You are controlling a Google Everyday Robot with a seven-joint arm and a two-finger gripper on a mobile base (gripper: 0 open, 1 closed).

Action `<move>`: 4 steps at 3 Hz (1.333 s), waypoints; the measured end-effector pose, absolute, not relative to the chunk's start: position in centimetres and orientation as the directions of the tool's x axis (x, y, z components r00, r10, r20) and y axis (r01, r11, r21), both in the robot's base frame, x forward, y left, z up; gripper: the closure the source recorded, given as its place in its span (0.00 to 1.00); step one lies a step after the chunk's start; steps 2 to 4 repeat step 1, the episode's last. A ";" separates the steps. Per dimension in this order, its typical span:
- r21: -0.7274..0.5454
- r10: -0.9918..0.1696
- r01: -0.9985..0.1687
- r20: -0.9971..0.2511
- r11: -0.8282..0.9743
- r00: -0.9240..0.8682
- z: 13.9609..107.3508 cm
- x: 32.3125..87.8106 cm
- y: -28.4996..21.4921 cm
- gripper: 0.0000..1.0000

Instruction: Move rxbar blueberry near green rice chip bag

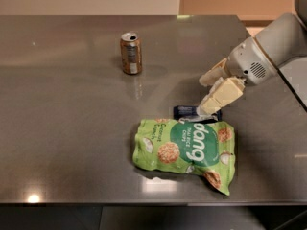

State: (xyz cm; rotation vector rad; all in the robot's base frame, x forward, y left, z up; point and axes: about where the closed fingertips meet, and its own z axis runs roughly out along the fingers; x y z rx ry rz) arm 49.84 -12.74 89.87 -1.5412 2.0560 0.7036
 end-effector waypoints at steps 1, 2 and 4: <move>0.119 -0.722 -0.964 -0.643 0.236 -0.256 89.9 49.8 -12.7 0.00; 0.119 -0.722 -0.964 -0.643 0.236 -0.256 89.9 49.8 -12.7 0.00; 0.119 -0.722 -0.964 -0.643 0.236 -0.256 89.9 49.8 -12.7 0.00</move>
Offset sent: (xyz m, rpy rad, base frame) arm 0.0000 0.0000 0.0000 0.0000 0.0000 0.0000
